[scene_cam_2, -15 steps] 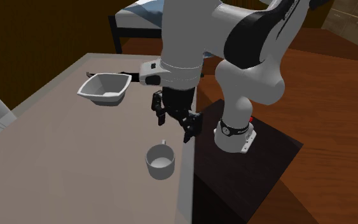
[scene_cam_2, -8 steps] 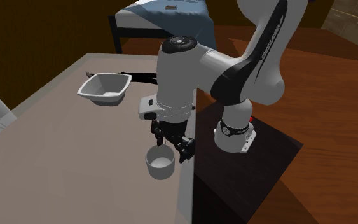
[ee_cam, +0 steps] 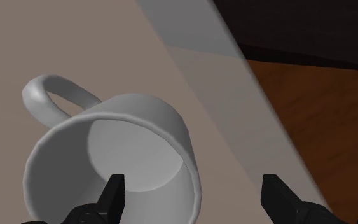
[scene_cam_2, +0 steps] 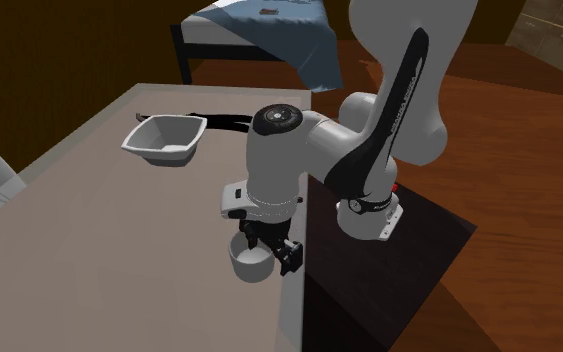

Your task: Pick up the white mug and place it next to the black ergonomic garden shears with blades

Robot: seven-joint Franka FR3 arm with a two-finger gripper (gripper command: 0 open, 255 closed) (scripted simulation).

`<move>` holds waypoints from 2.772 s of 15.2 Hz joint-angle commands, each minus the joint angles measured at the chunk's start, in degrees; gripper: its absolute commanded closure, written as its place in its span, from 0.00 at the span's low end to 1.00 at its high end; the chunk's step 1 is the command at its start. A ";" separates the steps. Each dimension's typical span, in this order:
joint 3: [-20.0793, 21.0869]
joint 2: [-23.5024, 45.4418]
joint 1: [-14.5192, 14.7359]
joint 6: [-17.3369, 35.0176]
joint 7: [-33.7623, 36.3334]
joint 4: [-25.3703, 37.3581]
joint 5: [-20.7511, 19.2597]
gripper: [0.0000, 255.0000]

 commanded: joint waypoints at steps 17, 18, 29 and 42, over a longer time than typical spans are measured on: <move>0.14 4.21 -0.42 4.63 0.38 -0.37 -0.56 1.00; 0.14 4.21 -0.42 4.63 0.38 -0.37 -0.56 1.00; -0.25 -4.18 0.24 -5.79 -0.55 1.67 0.42 1.00; -0.47 -12.57 0.64 -19.47 -1.30 6.97 1.05 1.00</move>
